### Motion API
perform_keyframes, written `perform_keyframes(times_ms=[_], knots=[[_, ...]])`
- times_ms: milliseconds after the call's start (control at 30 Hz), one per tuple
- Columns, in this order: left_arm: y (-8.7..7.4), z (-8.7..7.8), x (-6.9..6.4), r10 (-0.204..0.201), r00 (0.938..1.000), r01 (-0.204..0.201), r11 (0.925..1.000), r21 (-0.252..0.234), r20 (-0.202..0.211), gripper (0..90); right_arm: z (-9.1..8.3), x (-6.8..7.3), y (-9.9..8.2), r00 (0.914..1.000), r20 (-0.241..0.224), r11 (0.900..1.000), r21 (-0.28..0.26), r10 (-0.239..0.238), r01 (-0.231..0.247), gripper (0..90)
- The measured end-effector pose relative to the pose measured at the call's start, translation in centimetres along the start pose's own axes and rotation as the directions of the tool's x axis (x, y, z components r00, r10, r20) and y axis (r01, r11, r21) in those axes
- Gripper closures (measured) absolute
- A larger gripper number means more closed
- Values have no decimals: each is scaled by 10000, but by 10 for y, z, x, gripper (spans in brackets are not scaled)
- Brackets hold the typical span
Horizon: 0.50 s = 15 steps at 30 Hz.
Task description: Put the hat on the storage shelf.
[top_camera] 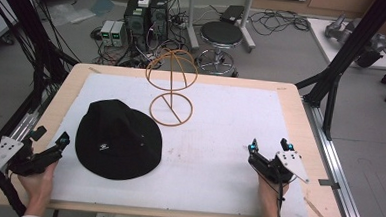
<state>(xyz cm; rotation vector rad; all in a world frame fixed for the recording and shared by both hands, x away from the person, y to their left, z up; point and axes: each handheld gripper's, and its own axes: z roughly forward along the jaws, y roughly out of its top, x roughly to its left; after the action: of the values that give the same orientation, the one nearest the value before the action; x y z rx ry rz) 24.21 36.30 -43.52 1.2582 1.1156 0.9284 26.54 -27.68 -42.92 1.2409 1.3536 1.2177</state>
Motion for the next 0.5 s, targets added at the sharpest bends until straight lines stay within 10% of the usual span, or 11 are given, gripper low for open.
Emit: perform_keyframes(times_ms=[500], knots=[[20, -3, 7, -471, 9958, 500, 9981, -355, 790, 173, 0, 0, 0, 9998, -193, 10000, 17, 47, -47, 70]])
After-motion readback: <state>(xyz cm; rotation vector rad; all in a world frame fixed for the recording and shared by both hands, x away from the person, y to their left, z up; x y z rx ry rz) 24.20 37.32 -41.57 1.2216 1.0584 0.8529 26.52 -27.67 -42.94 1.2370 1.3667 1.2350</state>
